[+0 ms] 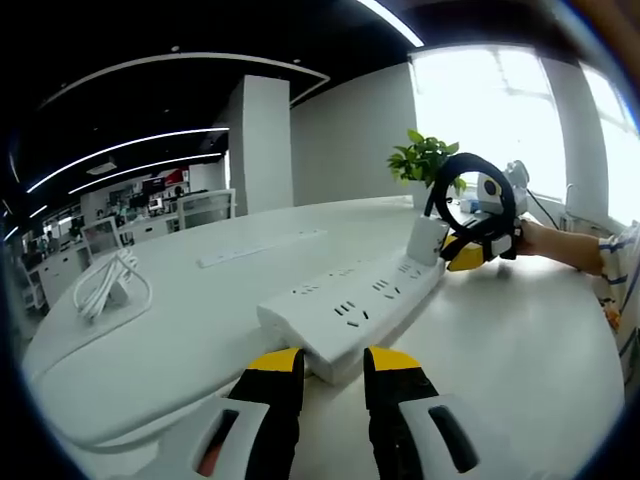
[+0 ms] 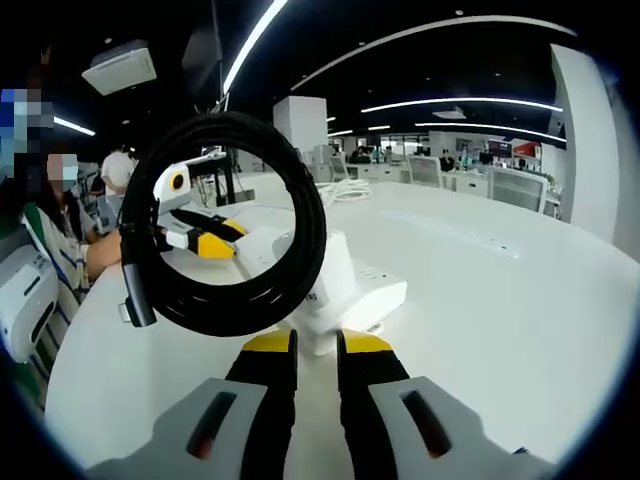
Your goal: Straighten the power strip on the desk, plug the charger into it
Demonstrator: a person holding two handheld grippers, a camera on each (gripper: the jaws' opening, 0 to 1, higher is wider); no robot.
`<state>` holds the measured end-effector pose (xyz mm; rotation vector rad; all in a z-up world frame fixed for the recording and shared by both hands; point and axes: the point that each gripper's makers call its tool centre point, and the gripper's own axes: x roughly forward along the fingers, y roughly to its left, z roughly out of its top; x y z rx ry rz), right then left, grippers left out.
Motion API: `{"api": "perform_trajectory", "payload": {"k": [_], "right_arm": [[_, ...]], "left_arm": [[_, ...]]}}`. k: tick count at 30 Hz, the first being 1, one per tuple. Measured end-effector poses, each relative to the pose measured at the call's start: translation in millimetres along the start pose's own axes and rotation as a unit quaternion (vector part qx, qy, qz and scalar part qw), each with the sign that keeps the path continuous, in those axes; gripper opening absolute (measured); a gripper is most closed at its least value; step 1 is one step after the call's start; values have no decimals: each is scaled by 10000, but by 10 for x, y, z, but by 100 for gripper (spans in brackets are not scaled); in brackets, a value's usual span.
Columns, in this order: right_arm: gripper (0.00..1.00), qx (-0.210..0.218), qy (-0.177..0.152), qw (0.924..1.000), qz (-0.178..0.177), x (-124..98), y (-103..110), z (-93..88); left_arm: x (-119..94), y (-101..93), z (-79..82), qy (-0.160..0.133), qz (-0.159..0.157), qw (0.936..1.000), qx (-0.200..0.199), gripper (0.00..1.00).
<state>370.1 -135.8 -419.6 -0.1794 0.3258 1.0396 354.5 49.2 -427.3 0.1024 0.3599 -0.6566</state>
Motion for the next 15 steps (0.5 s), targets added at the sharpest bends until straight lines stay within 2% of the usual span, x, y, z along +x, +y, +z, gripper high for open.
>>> {"api": "perform_trajectory", "payload": {"k": [15], "right_arm": [[13, 46, 40, 9999, -147, 25, 5, 2]], "left_arm": [[-1, 24, -3, 3, 65, 10000, -14, 25]]}}
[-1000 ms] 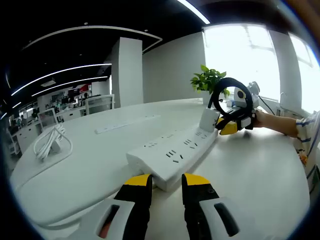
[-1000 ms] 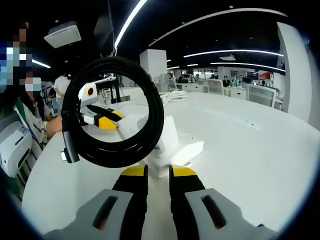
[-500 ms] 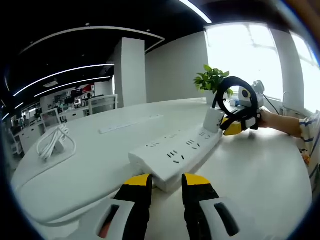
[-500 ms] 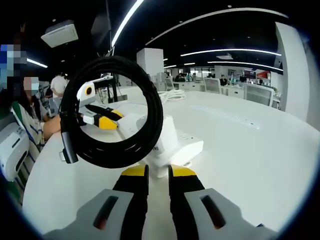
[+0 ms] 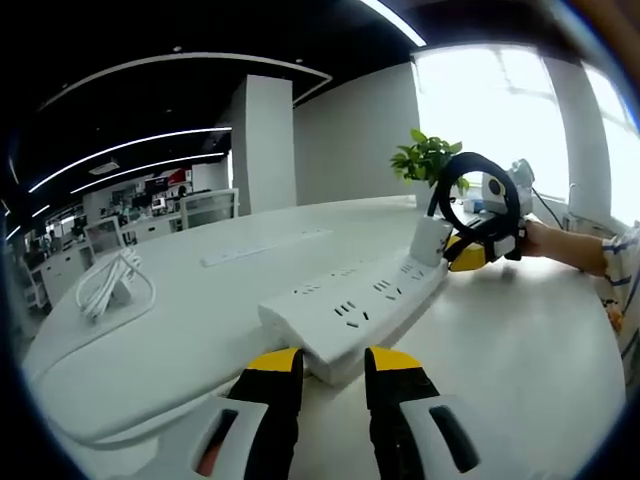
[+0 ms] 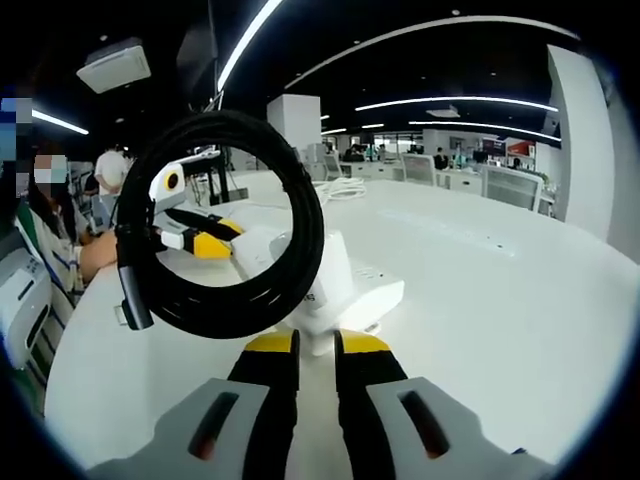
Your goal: Straighten the power strip on the desk, plug the charger into it
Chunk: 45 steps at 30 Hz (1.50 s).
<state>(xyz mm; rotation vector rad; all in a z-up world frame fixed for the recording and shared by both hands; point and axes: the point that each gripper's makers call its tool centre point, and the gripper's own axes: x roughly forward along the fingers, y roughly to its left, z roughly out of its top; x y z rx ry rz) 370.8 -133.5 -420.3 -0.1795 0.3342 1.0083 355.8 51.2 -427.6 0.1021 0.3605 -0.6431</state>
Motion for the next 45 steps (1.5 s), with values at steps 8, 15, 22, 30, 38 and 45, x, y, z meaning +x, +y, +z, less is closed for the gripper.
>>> {"api": "perform_trajectory", "payload": {"k": [8, 15, 22, 30, 38, 45], "right_arm": [[12, -11, 19, 10000, -64, 0, -12, -3], [12, 20, -15, 10000, -64, 14, -24, -1], [12, 92, -73, 9999, -88, 63, -61, 17], [13, 173, 77, 9995, -250, 73, -56, 19], [13, 122, 170, 9991, -369, 66, -63, 12], [13, 267, 141, 9988, -393, 63, -68, 20]], "left_arm": [[7, 6, 4, 2, 20, 10000, -4, 25], [12, 11, 6, 1, 41, 10000, -19, 25], [19, 49, 6, -19, 106, 9999, -53, 25], [20, 50, 4, -12, 144, 9999, -3, 25], [14, 48, 17, -10, 194, 9997, 156, 26], [3, 54, 52, -92, 192, 9997, 138, 25]]}}
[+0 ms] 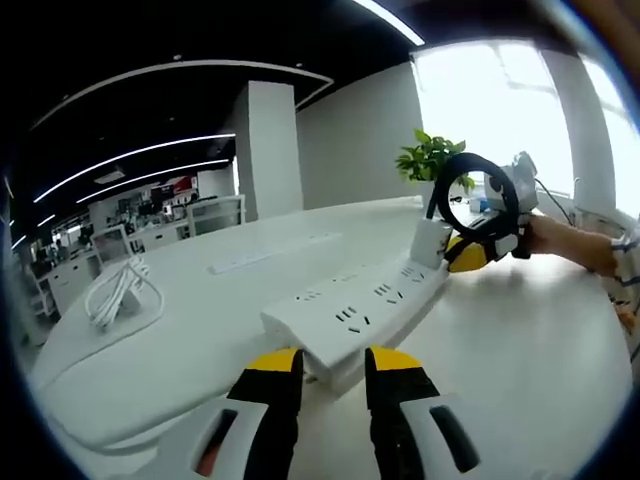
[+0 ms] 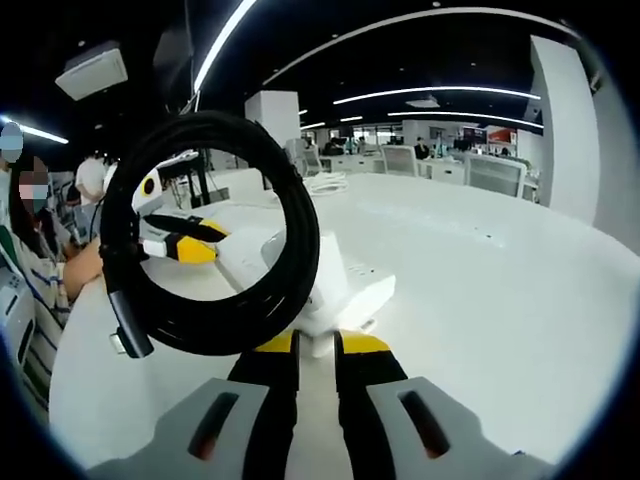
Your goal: Straighten the power strip on the desk, plug the charger into it
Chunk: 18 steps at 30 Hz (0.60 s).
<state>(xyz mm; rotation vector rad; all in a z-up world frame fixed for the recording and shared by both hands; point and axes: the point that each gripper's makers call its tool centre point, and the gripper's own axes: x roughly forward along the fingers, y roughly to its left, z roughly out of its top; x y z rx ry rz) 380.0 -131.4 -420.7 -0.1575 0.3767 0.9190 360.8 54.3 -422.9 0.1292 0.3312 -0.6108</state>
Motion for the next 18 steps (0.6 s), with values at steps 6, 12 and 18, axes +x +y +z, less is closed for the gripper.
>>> {"api": "perform_trajectory", "payload": {"k": [6, 12, 18], "right_arm": [[12, -63, -7, 9999, -118, -43, -8, 31], [13, -44, -21, 9997, -243, -150, -12, 34], [14, 44, -161, 9988, -465, -319, -40, 73]], "left_arm": [[-27, 37, 33, -66, 58, 10000, 6, 25], [-59, 54, 103, -219, 85, 9997, -23, 26], [-79, 71, 131, -265, 120, 9996, 6, 27]]}}
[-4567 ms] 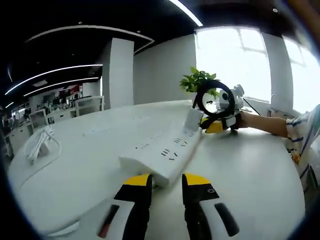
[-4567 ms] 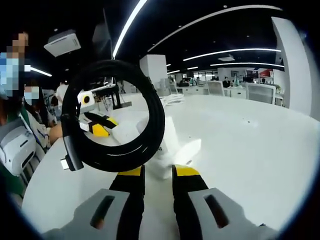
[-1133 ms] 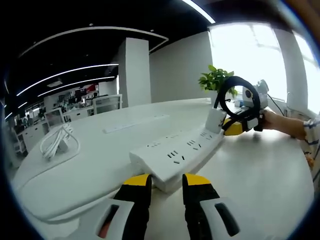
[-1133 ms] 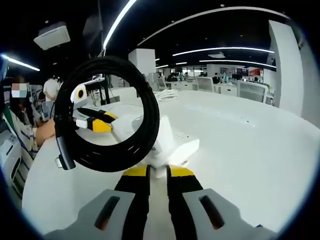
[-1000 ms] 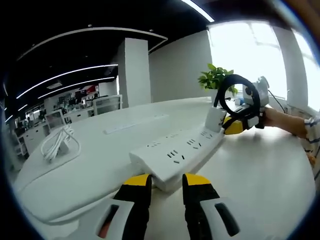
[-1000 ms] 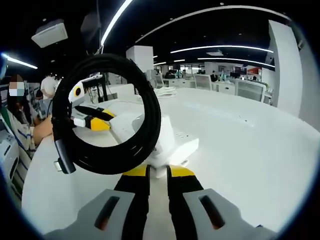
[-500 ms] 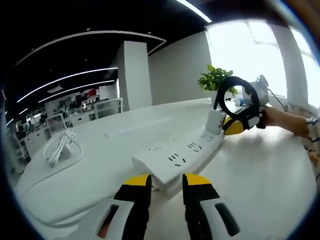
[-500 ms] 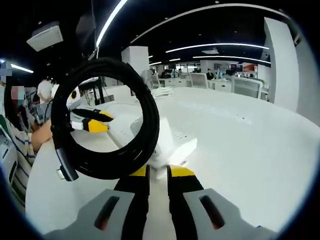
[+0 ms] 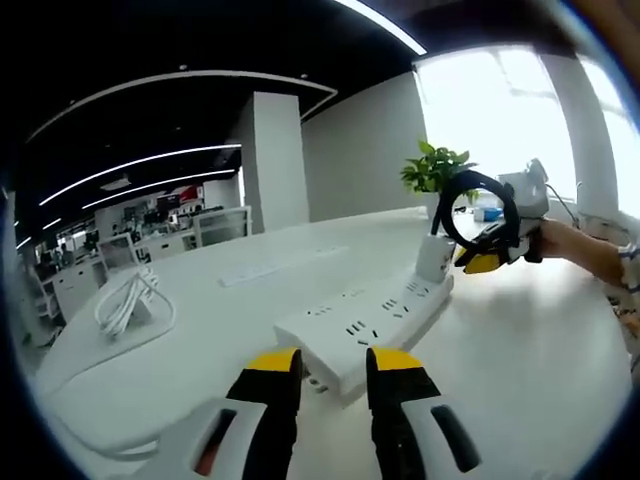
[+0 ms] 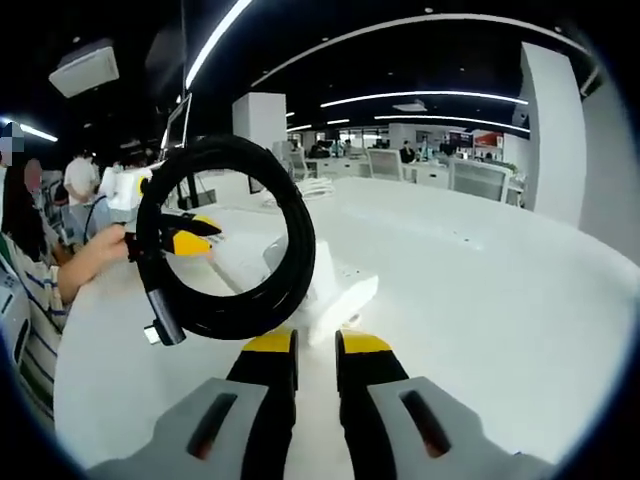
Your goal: Straighten the power strip on the desk, plug the charger into it
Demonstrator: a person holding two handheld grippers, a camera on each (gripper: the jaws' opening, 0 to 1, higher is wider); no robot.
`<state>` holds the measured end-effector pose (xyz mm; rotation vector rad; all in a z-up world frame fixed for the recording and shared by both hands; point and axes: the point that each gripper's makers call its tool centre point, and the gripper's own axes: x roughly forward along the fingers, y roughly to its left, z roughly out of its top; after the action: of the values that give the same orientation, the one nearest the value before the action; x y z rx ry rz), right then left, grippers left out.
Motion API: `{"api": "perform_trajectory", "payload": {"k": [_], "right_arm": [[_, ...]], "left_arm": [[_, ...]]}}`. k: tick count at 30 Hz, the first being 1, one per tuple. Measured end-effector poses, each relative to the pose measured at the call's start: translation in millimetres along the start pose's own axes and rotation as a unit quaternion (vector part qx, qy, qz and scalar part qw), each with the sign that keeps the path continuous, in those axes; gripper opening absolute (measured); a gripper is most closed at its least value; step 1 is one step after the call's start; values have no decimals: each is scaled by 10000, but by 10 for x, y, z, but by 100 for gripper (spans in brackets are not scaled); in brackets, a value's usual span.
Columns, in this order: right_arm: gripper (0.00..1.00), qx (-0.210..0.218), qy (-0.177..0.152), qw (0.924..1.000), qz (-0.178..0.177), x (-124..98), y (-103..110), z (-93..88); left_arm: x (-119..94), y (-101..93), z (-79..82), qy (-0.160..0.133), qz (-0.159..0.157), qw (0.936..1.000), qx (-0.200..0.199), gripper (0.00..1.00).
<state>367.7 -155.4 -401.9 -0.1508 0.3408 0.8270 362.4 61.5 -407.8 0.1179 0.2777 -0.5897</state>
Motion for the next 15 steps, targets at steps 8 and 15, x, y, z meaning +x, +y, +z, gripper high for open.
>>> {"api": "perform_trajectory", "payload": {"k": [8, 15], "right_arm": [[15, 262, -34, 9982, -545, -303, -148, -28], [17, 258, -61, 9955, -908, -554, -160, -42]], "left_arm": [[-54, 81, 106, -161, 106, 9998, -18, 27], [-160, 68, 204, -179, 167, 9997, 73, 27]]}}
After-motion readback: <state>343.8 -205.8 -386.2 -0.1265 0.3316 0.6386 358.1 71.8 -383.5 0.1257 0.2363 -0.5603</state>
